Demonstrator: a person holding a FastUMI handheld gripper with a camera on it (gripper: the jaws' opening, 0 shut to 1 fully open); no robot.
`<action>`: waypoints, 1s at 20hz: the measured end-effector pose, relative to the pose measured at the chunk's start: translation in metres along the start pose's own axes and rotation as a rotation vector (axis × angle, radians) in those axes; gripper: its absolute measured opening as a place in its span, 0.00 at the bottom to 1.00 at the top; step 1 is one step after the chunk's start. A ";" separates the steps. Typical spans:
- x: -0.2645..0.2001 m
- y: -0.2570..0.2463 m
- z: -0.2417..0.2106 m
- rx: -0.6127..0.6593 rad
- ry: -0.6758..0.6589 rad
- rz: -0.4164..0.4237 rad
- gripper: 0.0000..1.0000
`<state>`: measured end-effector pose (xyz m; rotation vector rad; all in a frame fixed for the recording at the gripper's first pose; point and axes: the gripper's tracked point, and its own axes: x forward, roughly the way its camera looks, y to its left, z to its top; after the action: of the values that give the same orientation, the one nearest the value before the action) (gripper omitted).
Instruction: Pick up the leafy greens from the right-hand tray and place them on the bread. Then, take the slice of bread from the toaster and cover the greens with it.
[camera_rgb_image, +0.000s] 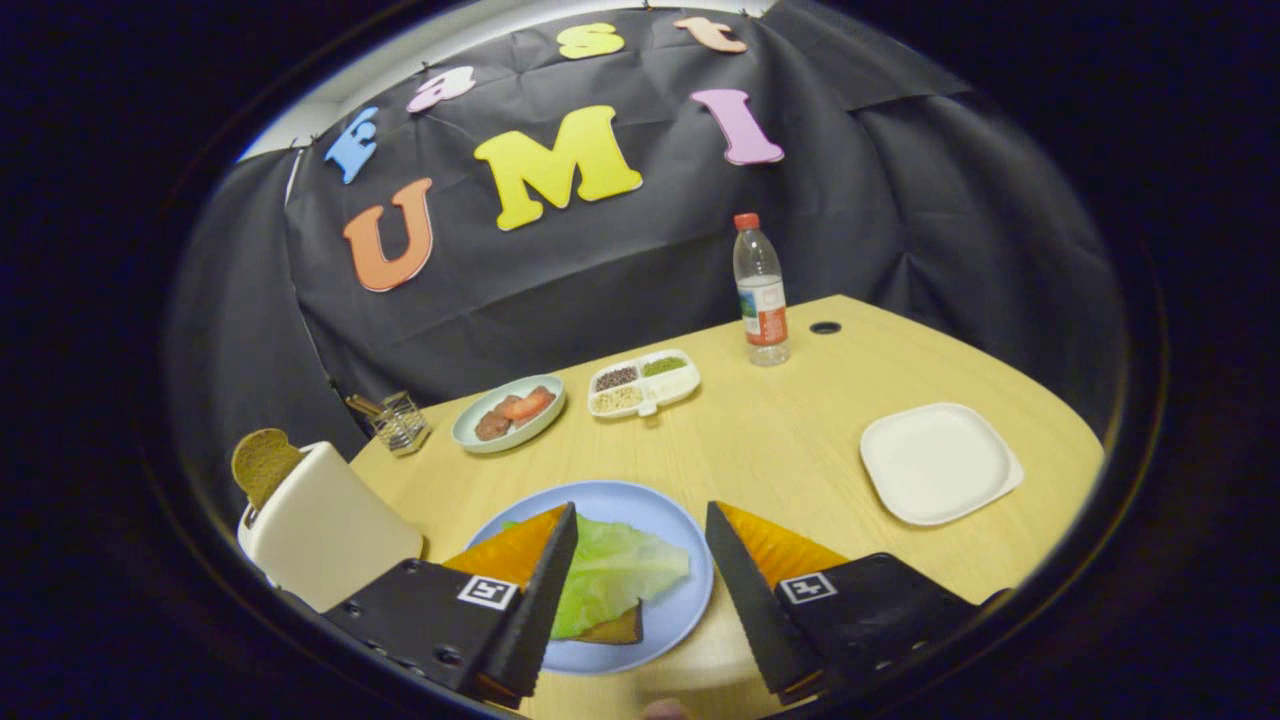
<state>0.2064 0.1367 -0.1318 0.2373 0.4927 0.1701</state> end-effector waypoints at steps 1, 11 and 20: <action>-0.010 0.004 0.009 -0.028 -0.033 -0.001 0.83; -0.109 0.125 0.081 -0.149 -0.274 0.074 0.96; -0.114 0.272 0.022 -0.184 -0.239 0.173 0.96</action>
<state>0.0898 0.3687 0.0096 0.1173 0.2165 0.3496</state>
